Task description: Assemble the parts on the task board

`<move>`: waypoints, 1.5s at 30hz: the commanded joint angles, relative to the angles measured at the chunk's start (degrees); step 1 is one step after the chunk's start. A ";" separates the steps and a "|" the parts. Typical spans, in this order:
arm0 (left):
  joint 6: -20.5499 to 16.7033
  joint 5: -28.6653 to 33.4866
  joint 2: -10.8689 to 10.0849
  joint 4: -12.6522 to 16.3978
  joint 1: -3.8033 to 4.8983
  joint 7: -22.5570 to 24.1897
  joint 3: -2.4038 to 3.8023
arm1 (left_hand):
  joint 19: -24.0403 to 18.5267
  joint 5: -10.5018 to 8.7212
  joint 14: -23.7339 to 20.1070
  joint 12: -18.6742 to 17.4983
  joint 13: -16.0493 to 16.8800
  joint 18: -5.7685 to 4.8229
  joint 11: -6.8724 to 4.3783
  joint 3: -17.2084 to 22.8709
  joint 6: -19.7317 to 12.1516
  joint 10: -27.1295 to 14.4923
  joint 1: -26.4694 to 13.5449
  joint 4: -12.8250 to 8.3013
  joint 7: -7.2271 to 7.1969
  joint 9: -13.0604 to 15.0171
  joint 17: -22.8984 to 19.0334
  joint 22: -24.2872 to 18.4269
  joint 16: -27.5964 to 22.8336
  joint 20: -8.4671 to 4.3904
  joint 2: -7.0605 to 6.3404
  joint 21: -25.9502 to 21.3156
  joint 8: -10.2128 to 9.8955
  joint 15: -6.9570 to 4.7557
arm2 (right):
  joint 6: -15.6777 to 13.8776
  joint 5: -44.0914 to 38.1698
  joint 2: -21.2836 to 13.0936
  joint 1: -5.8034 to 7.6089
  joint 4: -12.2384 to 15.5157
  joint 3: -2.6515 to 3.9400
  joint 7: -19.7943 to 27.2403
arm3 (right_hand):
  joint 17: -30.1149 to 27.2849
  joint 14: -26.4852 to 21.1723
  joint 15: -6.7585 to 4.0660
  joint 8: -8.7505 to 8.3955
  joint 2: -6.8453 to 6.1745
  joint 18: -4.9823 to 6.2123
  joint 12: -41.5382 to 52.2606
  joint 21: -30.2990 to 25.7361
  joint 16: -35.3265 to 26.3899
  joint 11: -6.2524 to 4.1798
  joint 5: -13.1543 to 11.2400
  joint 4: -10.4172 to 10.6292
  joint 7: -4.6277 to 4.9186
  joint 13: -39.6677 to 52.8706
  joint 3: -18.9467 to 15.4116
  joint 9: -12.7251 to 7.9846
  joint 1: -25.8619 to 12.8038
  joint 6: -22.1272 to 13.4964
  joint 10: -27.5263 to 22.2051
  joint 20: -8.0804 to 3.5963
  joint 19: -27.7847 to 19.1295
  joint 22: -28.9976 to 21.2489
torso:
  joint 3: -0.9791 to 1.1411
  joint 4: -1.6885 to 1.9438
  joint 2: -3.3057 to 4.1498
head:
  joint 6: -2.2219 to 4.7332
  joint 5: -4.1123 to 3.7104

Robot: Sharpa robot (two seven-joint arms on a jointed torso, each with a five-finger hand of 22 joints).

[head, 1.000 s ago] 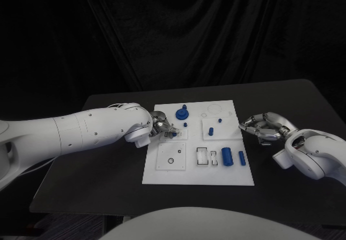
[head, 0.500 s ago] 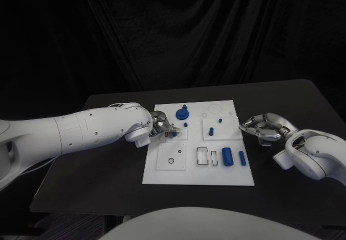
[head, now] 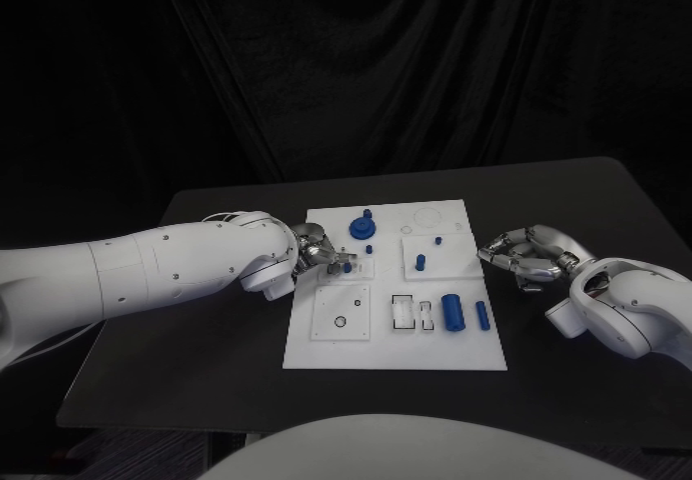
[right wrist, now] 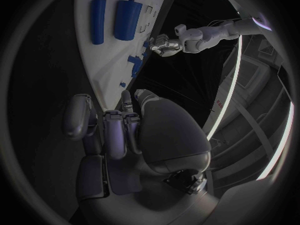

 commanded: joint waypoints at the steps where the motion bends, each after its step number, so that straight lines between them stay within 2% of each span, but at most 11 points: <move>1: -8.07 -5.33 -1.29 1.90 1.39 4.06 0.12 | 6.01 1.84 6.04 0.19 15.06 -0.35 -0.79 -0.61 0.01 6.05 1.80 -0.41 -0.69 2.39 15.09 15.09 0.15 -0.72 -0.18 -0.20 2.15 -0.84 | -0.83 -0.23 -0.16 -0.15 0.26 0.04 1.10 | 8.88 3.33 0.33 0.35 -0.34 0.59 -0.18 0.17 -0.16 0.42 0.22 0.35 0.06 9.76 0.02 -0.08 -0.24 -0.10 -0.01 0.23 -0.18 8.05 | -0.02 -0.02 -0.01 | -0.01 -0.32; 5: -8.64 -6.87 -2.89 3.26 3.91 4.60 0.18 | 6.01 2.62 6.04 0.19 15.06 -0.35 -1.09 -1.29 -0.04 6.05 2.40 -0.21 -1.00 4.07 15.09 15.09 0.15 -0.98 -0.09 -0.20 3.62 -1.08 | -1.74 -0.23 -0.35 -0.14 0.47 0.04 2.26 | 9.05 3.41 0.33 0.38 -0.44 0.51 -0.11 0.49 -0.03 0.42 0.24 0.36 0.06 9.89 -0.05 -0.08 -0.36 -0.08 0.14 0.23 -0.01 8.16 | -0.06 -0.04 0.06 | -0.01 -0.41; 8: -8.34 -7.33 -3.62 3.63 5.95 4.93 0.20 | 6.01 1.62 6.04 0.19 15.06 -0.35 -1.16 -2.45 -0.23 6.05 1.23 0.55 -1.05 4.73 15.09 15.09 0.15 -1.07 0.05 -0.20 4.21 -1.15 | -2.44 -0.23 -0.49 -0.13 0.64 0.04 3.13 | 9.48 3.62 0.30 0.54 -0.64 0.29 0.10 1.43 0.30 0.36 0.38 0.32 -0.02 10.26 -0.18 -0.09 -0.57 0.08 0.60 0.23 0.53 8.49 | -0.07 -0.11 0.04 | -0.01 -0.39; 12: -4.49 -7.68 -3.95 2.96 8.80 4.31 0.20 | 6.01 1.67 6.04 0.19 15.06 -0.35 -1.18 -2.63 -0.27 6.05 1.39 0.43 -1.12 4.85 15.09 15.09 0.15 -1.09 0.18 -0.20 4.40 -1.17 | -2.69 -0.22 -0.33 -0.13 0.50 0.04 3.57 | 9.61 3.69 0.28 0.58 -0.70 0.22 0.15 1.73 0.40 0.34 0.46 0.30 -0.05 10.33 -0.21 -0.10 -0.61 0.12 0.70 0.22 0.71 8.60 | -0.05 -0.24 0.08 | -0.01 -0.28; 16: 2.04 -8.28 -3.10 0.96 10.04 2.71 0.12 | 6.01 2.58 6.04 0.19 15.06 -0.35 -1.16 -2.47 -1.17 6.05 3.43 -0.15 -1.07 4.69 15.09 15.09 0.15 -1.10 0.59 -0.20 4.19 -1.16 | -2.68 -0.22 -0.09 -0.12 0.42 0.04 3.60 | 9.64 3.71 0.26 0.60 -0.75 0.22 0.17 1.73 0.42 0.32 0.51 0.30 -0.06 10.37 -0.23 -0.12 -0.66 0.13 0.75 0.22 0.72 8.60 | 0.07 -0.33 0.13 | -0.01 -0.01; 18: 6.56 -9.52 -2.09 -0.86 10.39 0.86 0.09 | 6.01 4.07 6.04 0.19 15.06 -0.35 -0.96 -1.70 -2.35 6.05 6.16 -1.05 -0.82 3.96 15.09 15.09 0.15 -0.98 1.01 -0.20 2.88 -1.03 | -2.59 -0.22 0.15 -0.12 0.34 0.04 3.66 | 9.64 3.71 0.26 0.60 -0.75 0.22 0.17 1.73 0.42 0.32 0.51 0.30 -0.06 10.37 -0.23 -0.12 -0.66 0.13 0.75 0.22 0.72 8.60 | 0.16 -0.28 0.17 | -0.01 0.17; 21: 13.88 -10.91 0.19 -4.92 10.66 -2.34 0.06 | 6.01 3.56 6.04 0.19 15.06 -0.35 -0.50 -1.53 -2.80 6.05 7.41 -0.88 -0.27 2.09 15.09 15.09 0.15 -0.64 1.19 -0.20 0.53 -0.62 | -2.38 -0.22 0.48 -0.13 0.15 0.04 3.74 | 9.57 3.69 0.23 0.62 -0.72 0.24 0.17 1.67 0.38 0.27 0.71 0.21 -0.12 10.34 -0.14 -0.16 -0.56 0.08 0.74 0.19 0.73 8.60 | 0.17 -0.19 0.30 | -0.01 0.23; 28: 20.51 -11.78 5.02 -13.06 10.15 -5.42 0.05 | 6.01 2.58 6.04 0.19 15.06 -0.35 0.07 -1.78 -2.22 6.05 8.33 -0.80 0.38 -1.36 15.09 15.09 0.15 -0.11 1.00 -0.20 -3.22 -0.08 | -2.27 -0.22 0.69 -0.14 -0.05 0.04 4.10 | 9.62 3.72 0.20 0.64 -0.68 0.23 0.18 1.69 0.42 0.22 0.95 0.14 -0.15 10.35 -0.01 -0.20 -0.41 0.03 0.76 0.17 0.77 8.62 | 0.34 -0.30 0.28 | -0.01 0.37; 34: 22.49 -11.96 7.90 -17.81 8.94 -6.57 0.05 | 6.01 0.40 6.04 0.19 15.06 -0.35 0.48 -2.91 -1.49 6.05 7.59 -0.09 0.84 -3.49 15.09 15.09 0.15 0.26 0.90 -0.20 -5.46 0.29 | -2.24 -0.23 0.69 -0.14 -0.02 0.04 4.34 | 9.64 3.74 0.18 0.65 -0.67 0.23 0.18 1.71 0.44 0.21 1.08 0.11 -0.16 10.35 0.05 -0.22 -0.34 0.01 0.77 0.16 0.79 8.63 | 0.06 -0.27 0.41 | -0.01 0.14; 42: 22.59 -12.01 8.79 -19.48 8.17 -6.37 0.05 | 6.01 -0.03 6.04 0.19 15.06 -0.35 0.57 -3.41 -1.03 6.05 7.11 0.23 0.88 -3.97 15.09 15.09 0.15 0.36 1.00 -0.20 -5.92 0.37 | -2.16 -0.23 0.52 -0.14 0.03 0.04 4.28 | 9.62 3.73 0.17 0.66 -0.68 0.23 0.19 1.70 0.43 0.21 1.19 0.10 -0.15 10.37 0.09 -0.24 -0.30 -0.01 0.78 0.15 0.80 8.63 | -0.28 -0.44 0.95 | -0.01 0.70; 45: 22.63 -12.01 8.85 -19.61 8.02 -5.86 0.05 | 6.01 -0.06 6.04 0.19 15.06 -0.35 0.57 -3.63 -0.75 6.05 6.83 0.36 0.87 -4.14 15.09 15.09 0.15 0.39 1.14 -0.20 -6.07 0.39 | -2.09 -0.23 0.64 -0.14 -0.02 0.04 4.24 | 9.59 3.72 0.16 0.66 -0.66 0.25 0.19 1.63 0.41 0.21 1.23 0.11 -0.15 10.36 0.11 -0.24 -0.28 -0.02 0.78 0.14 0.77 8.61 | -0.31 -0.64 1.05 | -0.01 1.03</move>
